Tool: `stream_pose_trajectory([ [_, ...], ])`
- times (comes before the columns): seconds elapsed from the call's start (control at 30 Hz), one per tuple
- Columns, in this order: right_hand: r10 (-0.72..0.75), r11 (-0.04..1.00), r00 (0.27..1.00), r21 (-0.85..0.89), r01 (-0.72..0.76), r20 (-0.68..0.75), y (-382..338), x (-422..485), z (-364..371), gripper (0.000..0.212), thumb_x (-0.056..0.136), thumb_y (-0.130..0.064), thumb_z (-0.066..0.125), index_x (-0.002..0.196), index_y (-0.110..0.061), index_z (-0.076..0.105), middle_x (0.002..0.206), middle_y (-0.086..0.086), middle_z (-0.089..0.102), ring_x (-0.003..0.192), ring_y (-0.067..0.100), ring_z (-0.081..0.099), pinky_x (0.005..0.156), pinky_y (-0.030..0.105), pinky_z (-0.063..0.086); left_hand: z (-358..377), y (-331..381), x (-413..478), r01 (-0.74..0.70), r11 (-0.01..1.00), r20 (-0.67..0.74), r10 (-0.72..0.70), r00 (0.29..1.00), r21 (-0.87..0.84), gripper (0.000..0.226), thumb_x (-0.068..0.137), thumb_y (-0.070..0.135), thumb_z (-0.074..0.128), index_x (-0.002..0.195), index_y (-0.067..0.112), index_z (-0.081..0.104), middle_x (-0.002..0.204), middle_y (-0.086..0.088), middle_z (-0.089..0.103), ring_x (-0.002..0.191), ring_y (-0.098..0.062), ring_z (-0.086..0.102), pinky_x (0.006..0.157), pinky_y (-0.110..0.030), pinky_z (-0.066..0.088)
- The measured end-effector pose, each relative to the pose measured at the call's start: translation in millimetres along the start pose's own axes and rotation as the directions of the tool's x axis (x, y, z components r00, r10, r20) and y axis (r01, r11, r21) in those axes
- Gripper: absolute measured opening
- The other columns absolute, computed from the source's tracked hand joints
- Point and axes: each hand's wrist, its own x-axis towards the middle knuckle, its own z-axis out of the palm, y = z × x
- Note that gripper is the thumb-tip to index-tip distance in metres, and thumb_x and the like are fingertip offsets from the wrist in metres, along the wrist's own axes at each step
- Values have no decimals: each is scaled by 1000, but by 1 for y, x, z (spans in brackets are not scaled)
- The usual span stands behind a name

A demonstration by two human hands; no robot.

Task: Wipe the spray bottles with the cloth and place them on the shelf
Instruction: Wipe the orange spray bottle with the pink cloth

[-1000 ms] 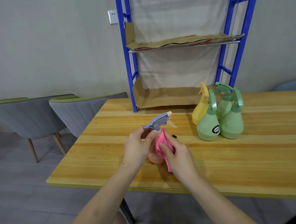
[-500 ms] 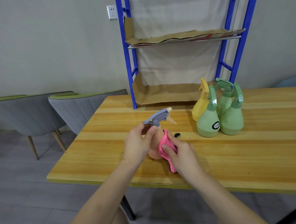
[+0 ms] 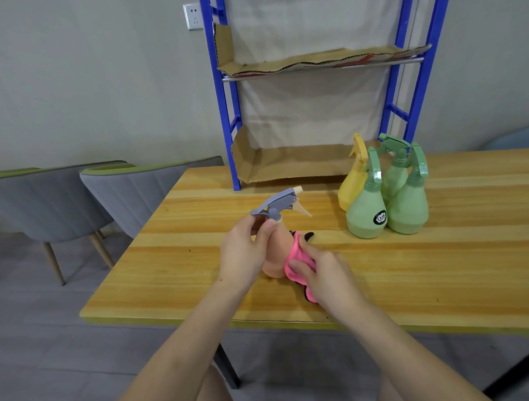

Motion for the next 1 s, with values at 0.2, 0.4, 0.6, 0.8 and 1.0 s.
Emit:
stream_pose_trajectory([
  [0.2,-109,976,983,173,134,-150,-24,13,0,55,102,-31,67,154,-33,51,109,-1,77,90,15,65,82,30,52,4,0,-3,-26,999,15,27,1000,-24,27,102,42,62,116,22,75,106,11,76,101,-5,69,90,-32,55],
  [0.4,-83,989,995,121,89,-58,2,-3,-3,60,104,-29,63,156,-45,38,71,-9,62,57,10,53,55,19,41,6,-2,-3,-60,997,38,62,997,-46,24,99,33,69,120,20,74,116,9,70,108,-5,64,90,-15,46],
  [0.6,-79,997,995,-9,78,-54,0,-4,-6,59,105,-31,63,159,-38,40,89,1,72,78,22,61,67,29,41,8,-5,3,-106,993,53,103,993,49,26,104,26,63,121,10,73,112,2,58,100,-11,58,83,-13,42],
  [0.8,-142,968,972,178,176,-189,-19,8,0,53,103,-26,66,154,-30,52,129,-9,72,103,2,66,84,4,43,8,-6,2,-201,978,101,194,976,59,25,107,28,58,122,12,71,108,5,59,97,-6,56,80,-10,41],
  [1.0,-97,995,994,6,97,-42,11,-5,-6,63,105,-28,63,160,-42,37,76,-15,57,60,1,50,62,22,36,9,-8,3,-179,983,90,175,980,41,28,107,24,56,131,14,67,117,8,60,102,-2,54,83,-11,41],
])
